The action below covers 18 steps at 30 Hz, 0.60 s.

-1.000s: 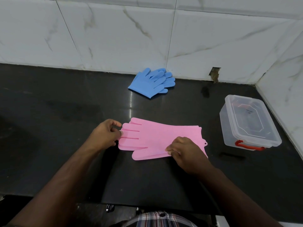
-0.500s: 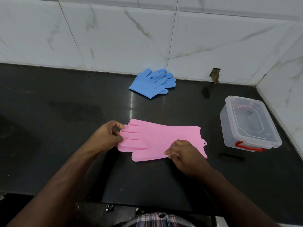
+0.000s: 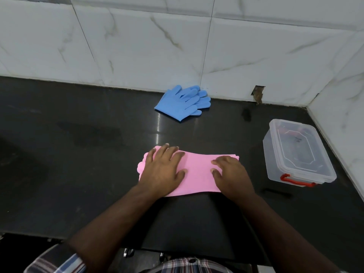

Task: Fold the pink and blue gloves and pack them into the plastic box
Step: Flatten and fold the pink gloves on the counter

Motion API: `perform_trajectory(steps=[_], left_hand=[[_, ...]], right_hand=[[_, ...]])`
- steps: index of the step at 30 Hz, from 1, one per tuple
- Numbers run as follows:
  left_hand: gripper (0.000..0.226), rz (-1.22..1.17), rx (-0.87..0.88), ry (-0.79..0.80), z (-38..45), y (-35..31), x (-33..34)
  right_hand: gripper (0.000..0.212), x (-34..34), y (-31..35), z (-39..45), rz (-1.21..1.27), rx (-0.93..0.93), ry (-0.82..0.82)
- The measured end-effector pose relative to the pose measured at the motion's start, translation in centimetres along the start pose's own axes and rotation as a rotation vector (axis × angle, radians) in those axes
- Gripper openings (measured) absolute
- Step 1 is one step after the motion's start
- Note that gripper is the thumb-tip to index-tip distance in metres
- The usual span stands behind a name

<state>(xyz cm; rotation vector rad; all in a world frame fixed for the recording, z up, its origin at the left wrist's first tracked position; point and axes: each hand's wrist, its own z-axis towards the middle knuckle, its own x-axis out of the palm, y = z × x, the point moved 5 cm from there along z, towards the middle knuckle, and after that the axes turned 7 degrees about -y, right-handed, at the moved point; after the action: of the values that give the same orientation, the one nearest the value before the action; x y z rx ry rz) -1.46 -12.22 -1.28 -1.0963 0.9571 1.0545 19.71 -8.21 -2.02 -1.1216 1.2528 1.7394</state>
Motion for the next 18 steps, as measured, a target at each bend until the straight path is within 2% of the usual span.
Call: perform_trajectory(steps=[4, 7, 13, 16, 18], left_hand=[[0.073, 0.106, -0.016, 0.104, 0.9, -0.3, 2.0], [0.080, 0.123, -0.030, 0.122, 0.5, -0.3, 2.8], [0.084, 0.145, -0.082, 0.122, 0.2, 0.0, 3.1], [0.085, 0.150, -0.094, 0.117, 0.0, 0.0, 3.0], [0.085, 0.153, -0.112, 0.109, -0.1, 0.0, 3.0]], right_hand=[[0.040, -1.6, -3.3, 0.6, 0.019, 0.214, -0.110], [0.042, -1.9, -5.6, 1.8, 0.031, 0.369, -0.060], [0.010, -2.8, -6.4, 2.7, 0.269, 0.453, -0.131], [0.012, -3.2, -5.7, 2.6, 0.449, 0.437, -0.183], [0.017, -3.0, -5.4, 2.9, 0.457, 0.442, -0.210]])
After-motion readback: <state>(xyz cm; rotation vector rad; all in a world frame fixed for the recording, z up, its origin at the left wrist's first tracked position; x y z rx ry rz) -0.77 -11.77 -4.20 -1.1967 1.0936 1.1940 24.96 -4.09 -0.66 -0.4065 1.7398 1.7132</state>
